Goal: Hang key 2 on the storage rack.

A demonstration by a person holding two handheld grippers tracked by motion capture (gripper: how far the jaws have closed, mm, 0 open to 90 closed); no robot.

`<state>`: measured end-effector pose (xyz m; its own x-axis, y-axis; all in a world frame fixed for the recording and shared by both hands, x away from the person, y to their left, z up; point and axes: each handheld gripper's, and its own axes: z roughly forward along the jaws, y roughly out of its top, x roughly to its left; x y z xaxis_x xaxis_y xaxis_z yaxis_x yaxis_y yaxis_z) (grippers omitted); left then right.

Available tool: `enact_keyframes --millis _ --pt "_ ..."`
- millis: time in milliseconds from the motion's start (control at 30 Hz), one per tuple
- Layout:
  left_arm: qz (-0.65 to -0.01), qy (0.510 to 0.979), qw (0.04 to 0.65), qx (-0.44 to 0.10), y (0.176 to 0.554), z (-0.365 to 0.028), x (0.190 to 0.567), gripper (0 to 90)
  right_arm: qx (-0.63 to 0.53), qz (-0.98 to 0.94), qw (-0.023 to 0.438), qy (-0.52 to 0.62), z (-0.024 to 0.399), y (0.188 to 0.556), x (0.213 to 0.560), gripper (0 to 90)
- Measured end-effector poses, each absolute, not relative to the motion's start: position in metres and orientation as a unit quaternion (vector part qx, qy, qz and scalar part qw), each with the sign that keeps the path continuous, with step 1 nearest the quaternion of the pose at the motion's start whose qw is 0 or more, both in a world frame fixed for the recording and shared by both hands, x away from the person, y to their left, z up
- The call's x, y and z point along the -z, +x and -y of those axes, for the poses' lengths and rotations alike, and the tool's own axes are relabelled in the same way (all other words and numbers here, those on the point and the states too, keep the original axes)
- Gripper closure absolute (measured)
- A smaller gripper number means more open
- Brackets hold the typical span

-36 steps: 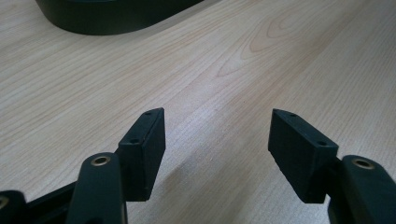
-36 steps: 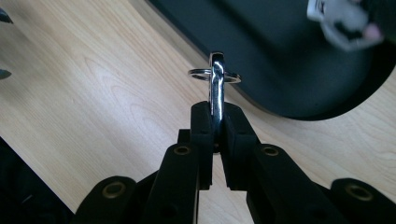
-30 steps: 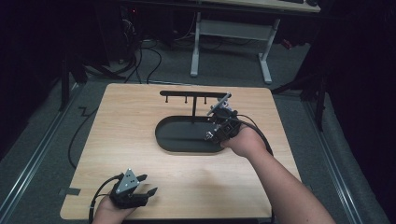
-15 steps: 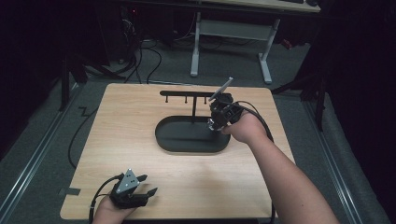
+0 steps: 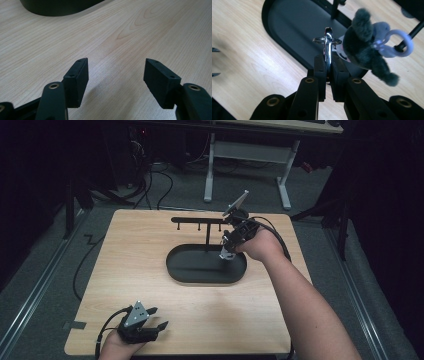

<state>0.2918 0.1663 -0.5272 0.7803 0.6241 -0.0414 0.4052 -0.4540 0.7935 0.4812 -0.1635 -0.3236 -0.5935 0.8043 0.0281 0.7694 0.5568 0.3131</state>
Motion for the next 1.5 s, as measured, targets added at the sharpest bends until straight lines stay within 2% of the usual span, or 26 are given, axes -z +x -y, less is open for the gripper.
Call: enact_keyframes --millis 467,867,933,1267,1500 --pt "-0.308 0.839 0.428 -0.131 0.292 -0.168 0.527 37.3 -0.156 -0.872 0.084 0.457 0.153 0.502 0.312 84.9" --pt "-0.308 0.840 0.428 -0.131 0.292 -0.168 0.527 37.4 -0.160 -0.859 0.104 0.474 0.153 0.513 0.316 84.8" --pt "-0.306 0.842 0.425 -0.128 0.292 -0.167 0.527 37.3 -0.148 -0.858 0.114 0.479 0.156 0.513 0.320 84.8" --pt "-0.300 0.848 0.419 -0.125 0.291 -0.164 0.529 37.4 -0.160 -0.851 0.093 0.492 0.162 0.508 0.346 84.3" --pt "-0.300 0.849 0.417 -0.124 0.292 -0.163 0.531 37.4 -0.168 -0.848 0.091 0.495 0.158 0.511 0.361 79.9"
